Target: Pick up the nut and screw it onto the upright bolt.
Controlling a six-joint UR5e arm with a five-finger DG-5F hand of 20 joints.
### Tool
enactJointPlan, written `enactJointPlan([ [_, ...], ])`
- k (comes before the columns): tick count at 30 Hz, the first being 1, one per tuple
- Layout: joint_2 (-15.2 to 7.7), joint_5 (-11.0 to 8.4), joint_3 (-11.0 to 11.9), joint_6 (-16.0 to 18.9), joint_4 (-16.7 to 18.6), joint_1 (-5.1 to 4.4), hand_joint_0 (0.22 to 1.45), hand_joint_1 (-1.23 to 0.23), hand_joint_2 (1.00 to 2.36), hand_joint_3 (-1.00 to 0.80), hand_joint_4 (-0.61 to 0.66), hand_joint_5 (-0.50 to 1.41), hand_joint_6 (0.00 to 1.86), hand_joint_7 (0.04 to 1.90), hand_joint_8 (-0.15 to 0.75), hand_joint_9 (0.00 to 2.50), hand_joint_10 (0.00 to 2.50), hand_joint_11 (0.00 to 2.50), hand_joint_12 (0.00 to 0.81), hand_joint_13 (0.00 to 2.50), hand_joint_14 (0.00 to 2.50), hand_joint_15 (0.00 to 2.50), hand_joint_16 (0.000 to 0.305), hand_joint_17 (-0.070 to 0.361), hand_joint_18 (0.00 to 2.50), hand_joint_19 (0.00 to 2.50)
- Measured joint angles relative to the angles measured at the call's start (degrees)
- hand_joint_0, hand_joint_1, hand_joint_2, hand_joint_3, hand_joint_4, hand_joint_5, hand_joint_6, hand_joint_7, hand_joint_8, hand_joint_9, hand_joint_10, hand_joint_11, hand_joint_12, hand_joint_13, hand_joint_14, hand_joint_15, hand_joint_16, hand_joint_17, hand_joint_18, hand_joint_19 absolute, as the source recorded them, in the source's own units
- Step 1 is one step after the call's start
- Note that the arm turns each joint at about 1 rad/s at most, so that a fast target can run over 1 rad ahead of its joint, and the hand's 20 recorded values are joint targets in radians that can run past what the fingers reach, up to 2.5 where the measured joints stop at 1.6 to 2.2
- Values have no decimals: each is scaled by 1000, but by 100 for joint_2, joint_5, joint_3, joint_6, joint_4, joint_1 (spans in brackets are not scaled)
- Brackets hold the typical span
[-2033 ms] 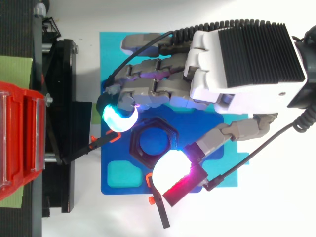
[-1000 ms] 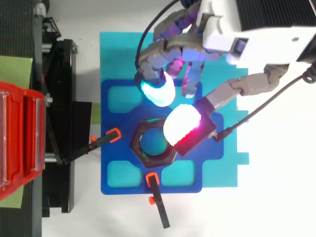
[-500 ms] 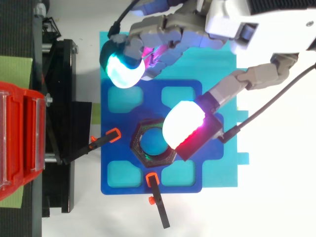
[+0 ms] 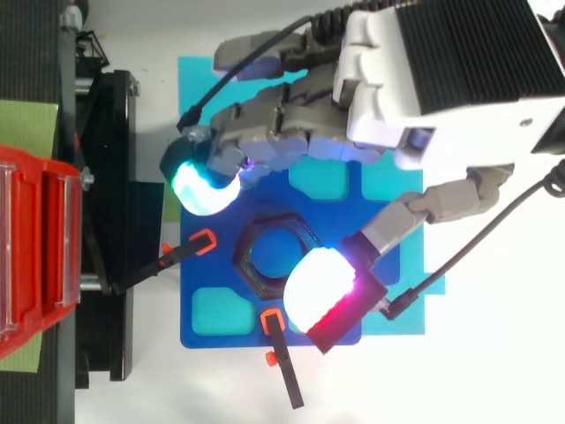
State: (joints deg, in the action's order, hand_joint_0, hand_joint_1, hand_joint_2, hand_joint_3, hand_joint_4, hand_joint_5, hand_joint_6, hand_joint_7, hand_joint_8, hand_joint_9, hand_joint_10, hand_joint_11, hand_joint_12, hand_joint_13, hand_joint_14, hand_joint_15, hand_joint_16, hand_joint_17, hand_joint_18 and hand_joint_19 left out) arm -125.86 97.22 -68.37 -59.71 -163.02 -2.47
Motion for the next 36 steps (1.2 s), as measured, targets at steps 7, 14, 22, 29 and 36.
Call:
enactJointPlan([
  [7,0,-1,-1,3,-157,-46,471,-254,1000,-500,202,-110,504,916,227,703,0,0,286,545,0,0,31,69,212,0],
  [14,-1,-1,-4,3,-185,-59,477,-269,1000,-500,202,-100,504,1083,239,732,0,0,283,568,0,0,30,66,231,0],
  [22,-7,-2,-9,3,-186,-61,493,-294,1000,-500,120,-69,501,1399,250,785,0,0,273,629,0,0,27,60,288,0],
  [29,-7,5,-87,3,-130,-60,503,-325,1000,-500,97,-73,635,1355,261,921,0,0,256,714,0,0,24,54,377,0],
  [36,-8,12,-147,3,-45,-18,514,-356,1000,-500,72,-73,738,1262,271,1050,2,0,243,813,1,0,22,48,481,0],
])
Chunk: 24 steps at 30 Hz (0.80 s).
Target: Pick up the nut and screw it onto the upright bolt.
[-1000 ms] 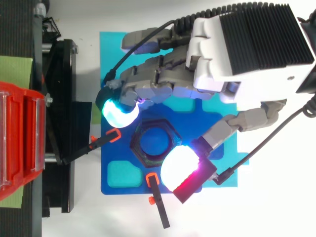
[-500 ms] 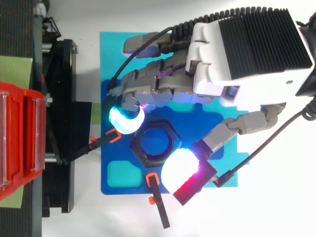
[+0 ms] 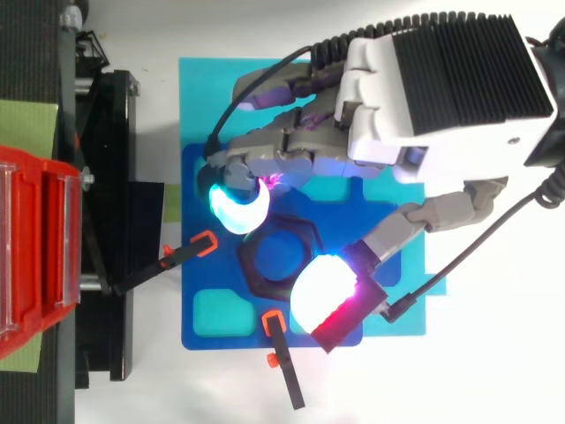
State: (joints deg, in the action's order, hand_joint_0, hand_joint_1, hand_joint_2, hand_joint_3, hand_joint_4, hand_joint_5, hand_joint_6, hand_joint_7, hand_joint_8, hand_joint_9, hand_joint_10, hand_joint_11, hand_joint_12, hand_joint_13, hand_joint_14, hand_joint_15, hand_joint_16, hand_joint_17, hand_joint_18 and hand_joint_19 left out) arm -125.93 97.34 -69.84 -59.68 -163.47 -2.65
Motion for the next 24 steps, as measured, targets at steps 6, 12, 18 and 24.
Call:
enactJointPlan([
  [6,4,21,-3,0,5,75,528,-377,1000,-500,28,-31,750,1308,274,1250,0,44,215,984,2,43,18,41,645,0],
  [12,4,30,-3,0,21,133,543,-394,1000,-500,-4,6,787,1210,205,1628,4,144,182,1306,6,177,9,21,920,55],
  [18,6,47,-3,0,63,191,542,-410,1000,-500,-4,18,789,1151,139,1817,9,299,165,1408,8,212,6,14,1011,98],
  [24,7,123,4,0,156,251,536,-411,1000,-500,-11,17,787,1160,150,1855,11,386,163,1394,8,173,6,15,1006,82],
])
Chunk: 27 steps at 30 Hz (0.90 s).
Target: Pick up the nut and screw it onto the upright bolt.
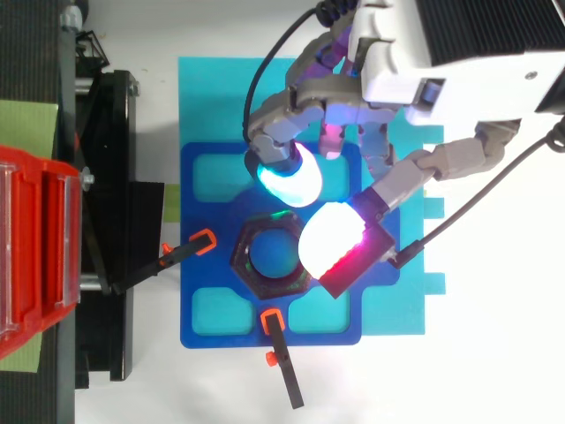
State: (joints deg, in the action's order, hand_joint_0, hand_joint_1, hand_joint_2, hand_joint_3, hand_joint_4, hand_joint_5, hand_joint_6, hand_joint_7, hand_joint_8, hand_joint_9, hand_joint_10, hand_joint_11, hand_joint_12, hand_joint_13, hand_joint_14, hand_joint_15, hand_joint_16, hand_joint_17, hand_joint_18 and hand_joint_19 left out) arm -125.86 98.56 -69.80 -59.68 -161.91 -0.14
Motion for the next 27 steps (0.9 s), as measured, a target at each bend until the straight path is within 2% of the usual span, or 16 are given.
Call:
enactJointPlan([
  [3,0,28,22,0,45,16,533,-393,1000,-500,3,21,724,1233,175,1818,14,376,169,1336,7,141,8,18,935,54],
  [4,0,36,36,0,46,19,532,-386,1000,-500,46,27,627,1429,209,1757,11,373,186,1285,5,133,9,20,903,42],
  [6,1,58,85,0,25,26,529,-378,1000,-500,86,22,536,1602,234,1669,11,356,199,1232,4,125,11,25,876,35],
  [8,1,79,134,0,-12,29,525,-369,1000,-500,101,-15,502,1470,245,1589,9,319,208,1176,4,115,13,30,845,52],
  [9,1,91,167,0,-45,29,521,-365,1000,-500,136,-43,504,1258,241,1529,10,288,214,1144,4,107,16,37,832,62],
  [10,1,99,191,0,-71,30,518,-360,1000,-500,168,-67,504,1130,231,1445,10,262,219,1094,3,95,18,42,810,67],
  [13,1,120,287,0,-160,31,503,-347,1000,-500,148,-129,503,841,217,1193,2,53,242,916,0,44,25,57,674,36],
  [17,-1,145,368,-10,-187,33,487,-327,1000,-500,120,-163,502,709,214,900,0,0,260,729,0,0,30,67,452,0],
  [19,-5,148,384,-19,-165,30,477,-311,1000,-500,103,-176,501,656,208,733,0,0,272,595,0,0,31,70,261,0],
  [27,-8,128,341,-26,-88,-48,442,-335,1000,-500,82,-202,501,622,205,482,0,0,308,325,0,0,35,79,0,0],
])
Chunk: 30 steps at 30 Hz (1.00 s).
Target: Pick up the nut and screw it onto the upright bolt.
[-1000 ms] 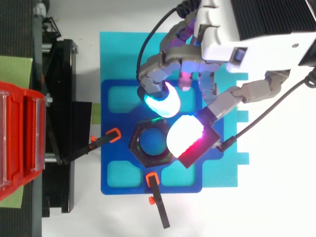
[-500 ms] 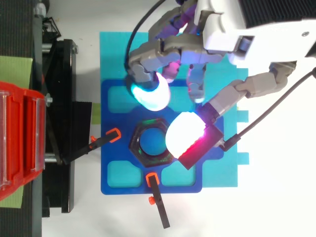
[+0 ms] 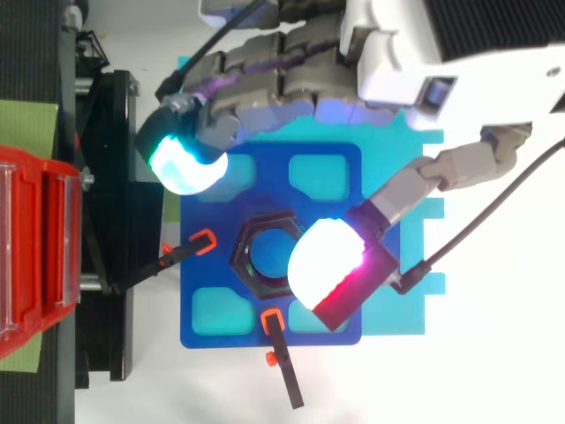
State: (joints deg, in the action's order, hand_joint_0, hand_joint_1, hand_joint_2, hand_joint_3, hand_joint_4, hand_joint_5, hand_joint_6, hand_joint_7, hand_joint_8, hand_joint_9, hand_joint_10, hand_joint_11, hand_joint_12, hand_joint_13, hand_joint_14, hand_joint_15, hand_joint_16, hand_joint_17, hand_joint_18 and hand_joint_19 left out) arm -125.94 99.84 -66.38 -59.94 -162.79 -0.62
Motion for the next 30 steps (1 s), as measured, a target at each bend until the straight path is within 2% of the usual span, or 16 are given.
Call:
enactJointPlan([
  [4,0,-34,-166,7,21,-70,410,-357,1000,-500,74,-221,501,616,206,333,0,0,332,214,0,0,42,94,0,0],
  [8,0,-53,-311,25,129,-136,404,-349,1000,-500,76,-225,501,619,208,312,0,0,342,187,0,0,43,96,0,0],
  [12,0,-59,-362,40,143,-184,402,-323,1000,-500,78,-224,501,620,207,296,0,0,344,180,0,0,43,98,0,0],
  [26,0,-62,-373,42,21,-218,416,-288,1000,-500,132,-188,502,754,230,331,0,0,343,218,0,0,42,96,0,0],
  [30,0,-62,-374,37,20,-218,423,-289,1000,-500,190,-151,503,955,244,391,0,0,340,281,0,0,39,87,0,0],
])
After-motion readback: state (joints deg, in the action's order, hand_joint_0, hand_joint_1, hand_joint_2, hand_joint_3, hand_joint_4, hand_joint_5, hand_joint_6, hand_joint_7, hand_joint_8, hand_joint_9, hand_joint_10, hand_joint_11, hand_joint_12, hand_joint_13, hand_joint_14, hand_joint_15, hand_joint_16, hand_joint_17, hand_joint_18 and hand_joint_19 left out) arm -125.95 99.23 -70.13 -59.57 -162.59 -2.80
